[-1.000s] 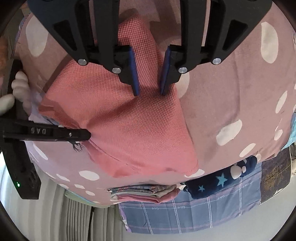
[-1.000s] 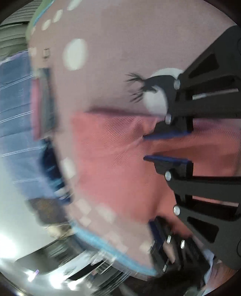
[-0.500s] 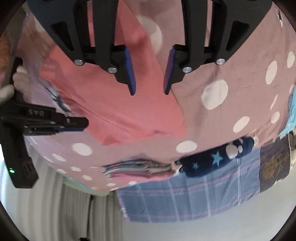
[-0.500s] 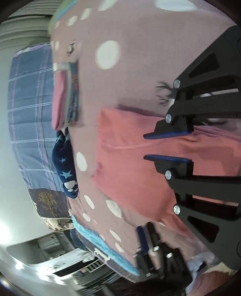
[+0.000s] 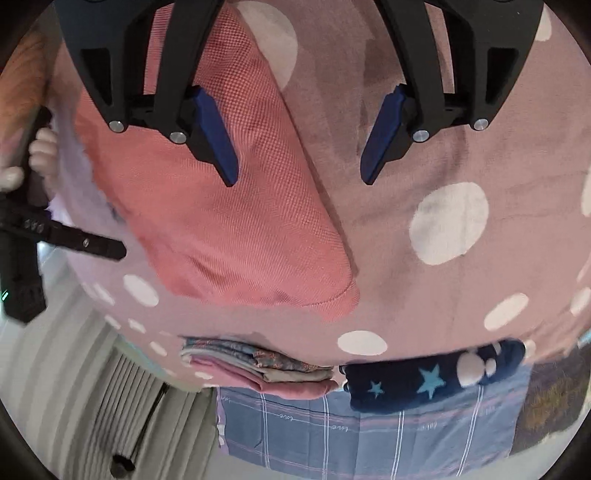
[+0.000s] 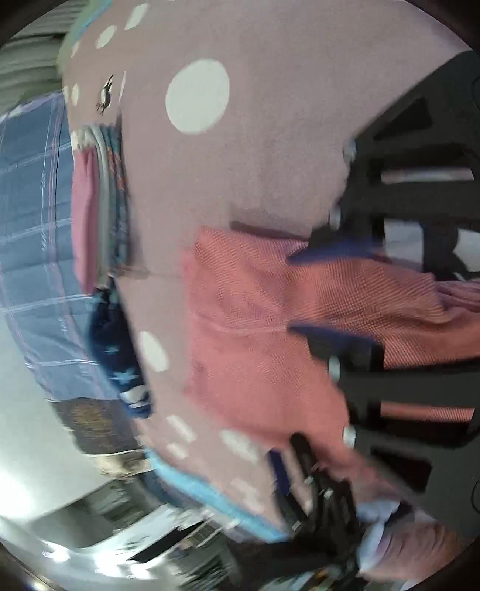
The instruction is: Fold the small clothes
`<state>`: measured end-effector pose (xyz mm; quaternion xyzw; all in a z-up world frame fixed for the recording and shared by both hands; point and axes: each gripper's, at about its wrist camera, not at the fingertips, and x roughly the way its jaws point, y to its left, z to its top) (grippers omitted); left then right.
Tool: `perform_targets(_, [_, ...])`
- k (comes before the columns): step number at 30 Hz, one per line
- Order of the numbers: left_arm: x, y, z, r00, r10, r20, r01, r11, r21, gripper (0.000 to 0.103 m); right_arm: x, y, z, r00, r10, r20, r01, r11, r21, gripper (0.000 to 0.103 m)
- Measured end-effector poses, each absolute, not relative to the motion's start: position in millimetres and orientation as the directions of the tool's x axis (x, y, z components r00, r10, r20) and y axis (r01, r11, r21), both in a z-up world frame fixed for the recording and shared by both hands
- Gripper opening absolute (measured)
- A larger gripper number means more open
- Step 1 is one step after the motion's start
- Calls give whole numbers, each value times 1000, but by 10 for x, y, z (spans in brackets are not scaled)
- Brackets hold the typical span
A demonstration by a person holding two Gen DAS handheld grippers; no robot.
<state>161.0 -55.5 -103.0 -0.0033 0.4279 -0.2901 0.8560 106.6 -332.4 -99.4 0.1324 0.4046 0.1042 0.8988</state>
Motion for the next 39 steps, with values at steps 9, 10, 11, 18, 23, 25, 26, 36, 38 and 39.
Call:
perform_targets(9, [1863,-805,-1180,346,-587,-732,556,757,-344,69,1283,-3702,-1323,515,510,-689,-73,827,557,58])
perform_targets(10, [1892,-836,-1178,338,-591,-733,564,750,-345,69,1317,-3703,-1327,510,528,-679,-81,815,573,58])
perform_targets(11, [1932,-885,-1184,333,-589,-737,570,748,-340,69,1381,-3697,-1342,497,551,-670,-85,799,595,58])
perform_targets(18, [2020,-999,-1199,347,-586,-732,596,741,-311,53,1747,-3511,-1369,472,538,-698,-129,825,550,44])
perform_targets(23, [1848,-1068,-1055,439,-534,-722,616,764,-191,30,1728,-3425,-1360,508,479,-716,-144,867,478,28])
perform_targets(25, [1710,-1102,-928,492,-509,-707,621,773,-125,28,1691,-3358,-1298,530,442,-723,-151,889,433,19])
perform_targets(26, [1628,-1110,-848,519,-500,-693,624,776,-92,27,1629,-3324,-1223,555,420,-718,-160,901,403,17])
perform_targets(36, [939,-1064,-57,680,-509,-527,628,776,62,26,847,-3072,-313,770,322,-551,-232,945,228,16])
perform_targets(38, [835,-1095,110,694,-524,-494,638,765,85,26,649,-3027,-136,804,301,-513,-233,953,194,15])
perform_targets(39, [811,-1105,165,699,-528,-482,640,762,94,26,555,-3009,-55,819,290,-495,-233,957,174,15])
